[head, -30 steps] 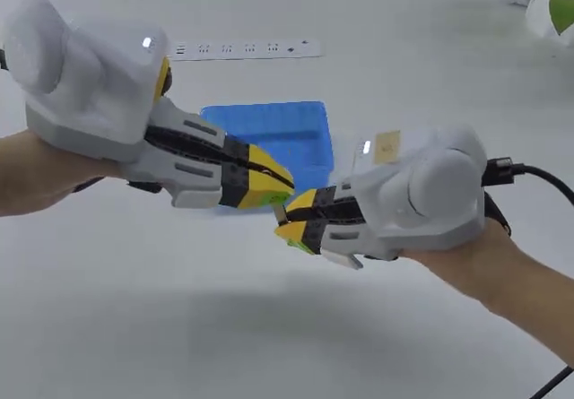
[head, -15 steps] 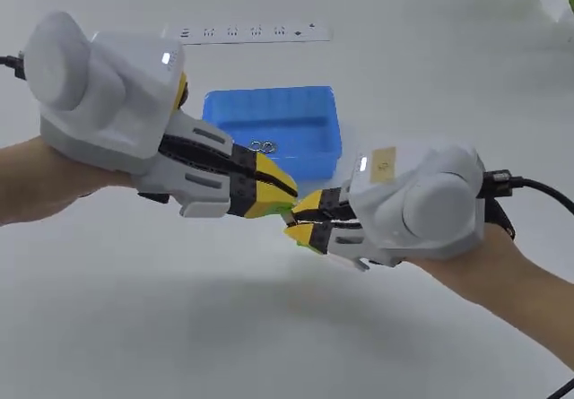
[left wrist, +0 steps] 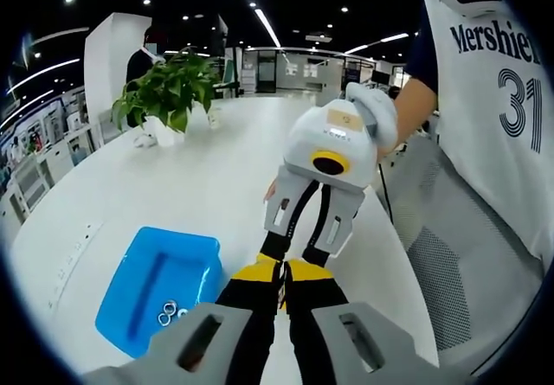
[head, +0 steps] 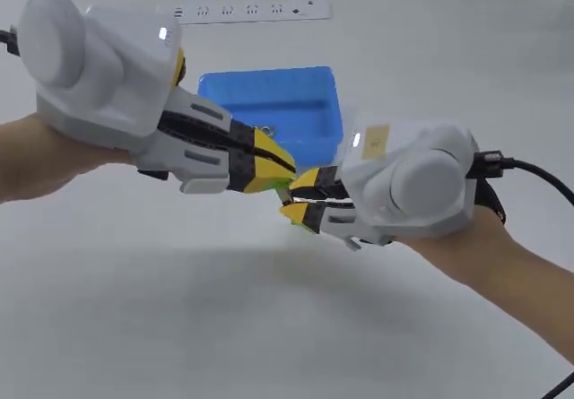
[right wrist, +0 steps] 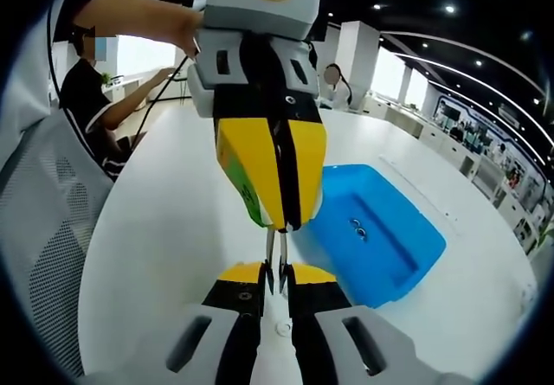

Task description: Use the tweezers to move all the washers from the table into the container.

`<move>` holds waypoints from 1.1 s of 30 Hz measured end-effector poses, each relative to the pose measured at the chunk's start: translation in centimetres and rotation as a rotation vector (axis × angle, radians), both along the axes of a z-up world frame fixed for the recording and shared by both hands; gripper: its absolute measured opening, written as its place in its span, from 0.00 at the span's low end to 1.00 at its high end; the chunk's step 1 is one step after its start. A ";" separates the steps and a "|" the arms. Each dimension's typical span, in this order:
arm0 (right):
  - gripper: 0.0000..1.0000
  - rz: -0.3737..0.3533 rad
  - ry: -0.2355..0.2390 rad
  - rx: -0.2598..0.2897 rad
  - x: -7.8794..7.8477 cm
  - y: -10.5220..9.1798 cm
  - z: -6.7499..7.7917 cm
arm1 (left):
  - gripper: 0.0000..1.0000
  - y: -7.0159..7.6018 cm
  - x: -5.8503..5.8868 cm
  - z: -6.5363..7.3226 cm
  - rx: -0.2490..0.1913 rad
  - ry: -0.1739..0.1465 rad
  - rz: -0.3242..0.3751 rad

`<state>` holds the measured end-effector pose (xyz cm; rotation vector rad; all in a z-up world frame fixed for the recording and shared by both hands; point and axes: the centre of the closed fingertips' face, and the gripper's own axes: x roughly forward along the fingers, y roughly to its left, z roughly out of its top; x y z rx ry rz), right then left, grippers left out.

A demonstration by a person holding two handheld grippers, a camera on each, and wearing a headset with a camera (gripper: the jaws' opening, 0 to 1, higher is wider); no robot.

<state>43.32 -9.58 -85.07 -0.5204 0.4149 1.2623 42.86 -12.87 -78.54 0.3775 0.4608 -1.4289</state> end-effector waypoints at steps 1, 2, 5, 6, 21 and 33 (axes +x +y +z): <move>0.11 -0.004 0.004 0.004 0.1 0.0 0.0 | 0.06 0.0 0.1 0.0 0.001 -0.002 0.001; 0.11 -0.009 0.006 0.008 0.2 0.0 0.0 | 0.06 0.0 0.2 0.0 0.000 -0.003 0.000; 0.11 -0.016 0.005 0.009 0.5 0.0 -0.1 | 0.06 0.0 0.5 -0.1 0.001 -0.002 0.000; 0.11 -0.016 0.003 0.008 0.6 0.0 -0.1 | 0.06 0.0 0.6 -0.1 0.001 -0.001 0.000; 0.11 -0.034 0.032 0.018 1.1 -0.1 -0.6 | 0.06 -0.5 0.9 -0.6 0.019 -0.004 -0.012; 0.11 -0.047 0.059 0.036 1.1 -0.1 -0.6 | 0.06 -1.1 0.3 -0.4 0.019 0.029 -0.027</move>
